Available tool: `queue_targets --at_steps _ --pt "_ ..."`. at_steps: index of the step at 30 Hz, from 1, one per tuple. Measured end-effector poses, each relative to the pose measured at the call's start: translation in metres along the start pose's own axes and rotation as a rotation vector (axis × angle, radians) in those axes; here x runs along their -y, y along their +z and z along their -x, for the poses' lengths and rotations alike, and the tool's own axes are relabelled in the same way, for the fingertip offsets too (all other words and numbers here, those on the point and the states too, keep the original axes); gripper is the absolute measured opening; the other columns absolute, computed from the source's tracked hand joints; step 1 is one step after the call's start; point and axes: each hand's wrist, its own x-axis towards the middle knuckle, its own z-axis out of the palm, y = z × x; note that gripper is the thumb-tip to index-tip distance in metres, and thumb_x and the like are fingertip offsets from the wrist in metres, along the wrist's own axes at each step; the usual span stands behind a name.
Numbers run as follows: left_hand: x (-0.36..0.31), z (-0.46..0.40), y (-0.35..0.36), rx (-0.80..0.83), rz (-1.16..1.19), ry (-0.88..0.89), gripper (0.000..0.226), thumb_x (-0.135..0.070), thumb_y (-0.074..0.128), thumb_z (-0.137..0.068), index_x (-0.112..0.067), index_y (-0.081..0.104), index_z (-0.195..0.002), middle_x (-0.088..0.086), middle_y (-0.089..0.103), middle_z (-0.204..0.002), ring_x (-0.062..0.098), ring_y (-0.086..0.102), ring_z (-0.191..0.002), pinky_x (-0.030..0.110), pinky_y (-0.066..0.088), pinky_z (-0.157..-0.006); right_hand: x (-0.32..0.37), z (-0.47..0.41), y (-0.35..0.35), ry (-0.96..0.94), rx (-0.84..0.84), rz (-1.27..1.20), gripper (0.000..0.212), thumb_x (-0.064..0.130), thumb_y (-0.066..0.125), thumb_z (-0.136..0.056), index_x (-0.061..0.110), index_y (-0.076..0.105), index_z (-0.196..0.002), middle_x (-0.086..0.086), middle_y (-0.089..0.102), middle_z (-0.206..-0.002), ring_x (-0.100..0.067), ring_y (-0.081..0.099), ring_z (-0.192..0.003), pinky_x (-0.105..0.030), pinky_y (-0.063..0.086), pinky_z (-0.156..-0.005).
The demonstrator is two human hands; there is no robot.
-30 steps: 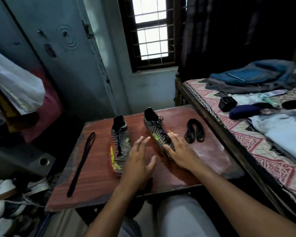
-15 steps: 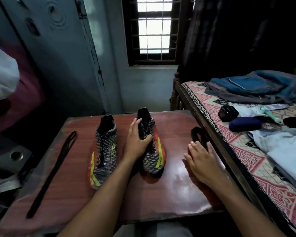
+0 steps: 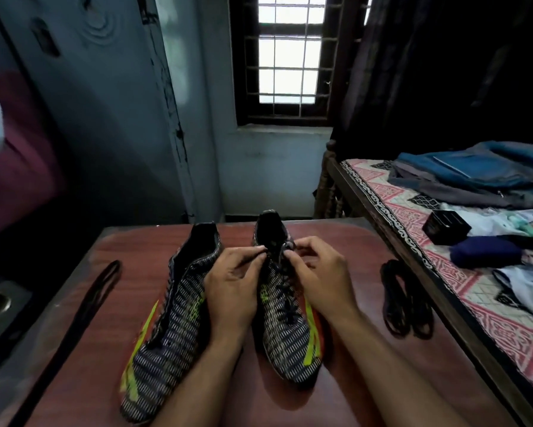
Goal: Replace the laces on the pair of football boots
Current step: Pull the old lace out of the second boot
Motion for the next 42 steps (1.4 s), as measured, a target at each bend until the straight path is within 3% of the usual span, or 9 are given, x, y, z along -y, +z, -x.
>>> queue_targets --at_steps 8,12,18,22,25,28,36,39,42 --pt "-0.013 -0.001 -0.002 0.035 0.402 -0.448 0.019 -0.022 0.053 -0.1 -0.013 0.058 -0.084 0.011 0.069 -0.092 0.028 0.064 -0.087 0.042 0.053 -0.084 0.005 -0.002 -0.005 0.226 -0.131 -0.293 0.016 0.017 0.056 -0.101 0.026 0.055 -0.088 -0.006 0.065 -0.088 -0.015 0.069 -0.08 -0.039 0.064 -0.069" --pt "-0.037 -0.002 -0.015 0.069 0.602 -0.349 0.02 -0.004 0.05 -0.098 -0.012 0.061 -0.084 -0.002 0.066 -0.076 0.012 0.061 -0.071 0.019 0.054 -0.065 0.002 -0.011 -0.01 0.453 -0.302 -0.546 0.016 0.013 0.049 -0.104 0.02 0.054 -0.09 -0.015 0.062 -0.093 -0.031 0.071 -0.087 -0.045 0.064 -0.064" --pt "-0.038 -0.017 -0.033 -0.074 0.67 -0.154 0.036 -0.005 0.065 -0.079 -0.011 0.067 -0.114 -0.005 0.062 -0.098 0.023 0.053 -0.106 0.036 0.049 -0.1 -0.002 -0.025 -0.03 0.536 -0.54 -0.802 0.025 0.011 0.039 -0.107 0.016 0.05 -0.085 -0.007 0.056 -0.087 -0.031 0.069 -0.091 -0.042 0.06 -0.067" --pt "-0.046 -0.018 -0.037 -0.141 0.745 -0.132 0.031 -0.005 0.065 -0.081 -0.013 0.066 -0.111 0.0 0.07 -0.111 0.024 0.061 -0.12 0.051 0.043 -0.114 0.001 -0.027 -0.035 0.494 -0.552 -0.908 0.026 0.007 0.038 -0.106 0.016 0.052 -0.086 -0.01 0.063 -0.1 -0.032 0.07 -0.101 -0.046 0.059 -0.076" --pt "-0.052 -0.016 -0.037 -0.092 0.825 -0.134 0.031 0.001 0.053 -0.088 -0.019 0.056 -0.113 0.009 0.073 -0.115 0.029 0.066 -0.117 0.053 0.045 -0.109 0.007 -0.027 -0.038 0.441 -0.498 -1.013 0.024 0.004 0.035 -0.105 0.016 0.05 -0.09 -0.021 0.07 -0.111 -0.035 0.072 -0.105 -0.046 0.057 -0.085" --pt "-0.056 -0.014 -0.037 -0.028 0.801 -0.118 0.053 0.0 0.053 -0.091 -0.028 0.053 -0.136 0.006 0.072 -0.098 0.024 0.067 -0.091 0.044 0.052 -0.094 0.008 -0.028 -0.042 0.414 -0.474 -1.117 0.021 0.005 0.036 -0.103 0.016 0.05 -0.093 -0.015 0.071 -0.087 -0.034 0.073 -0.09 -0.043 0.057 -0.084" --pt "-0.04 -0.014 -0.03 -0.038 0.47 -0.047 0.074 0.008 0.054 -0.098 -0.04 0.042 -0.152 0.007 0.063 -0.108 0.021 0.058 -0.088 0.032 0.057 -0.077 -0.018 -0.033 -0.033 0.512 -0.585 -0.67 0.015 0.015 0.064 -0.099 0.025 0.063 -0.088 0.003 0.049 -0.069 -0.004 0.038 -0.047 -0.025 0.037 -0.045" --pt "-0.023 -0.012 -0.02 0.019 0.148 -0.054 0.056 0.003 0.053 -0.101 -0.043 0.061 -0.134 -0.004 0.062 -0.116 0.016 0.062 -0.093 0.032 0.059 -0.077 -0.025 -0.027 -0.028 0.513 -0.454 -0.448 0.01 0.042 0.068 -0.088 0.033 0.065 -0.084 0.01 0.058 -0.073 -0.01 0.048 -0.057 -0.032 0.042 -0.055" --pt "-0.014 -0.003 -0.008 0.126 -0.119 -0.046 0.039 -0.001 0.054 -0.101 -0.033 0.068 -0.117 -0.006 0.055 -0.113 0.004 0.059 -0.101 0.016 0.05 -0.086 -0.021 -0.02 -0.023 0.412 -0.2 -0.08 0.022 0.041 0.069 -0.093 0.025 0.061 -0.079 0.003 0.063 -0.085 -0.019 0.063 -0.077 -0.033 0.047 -0.067"
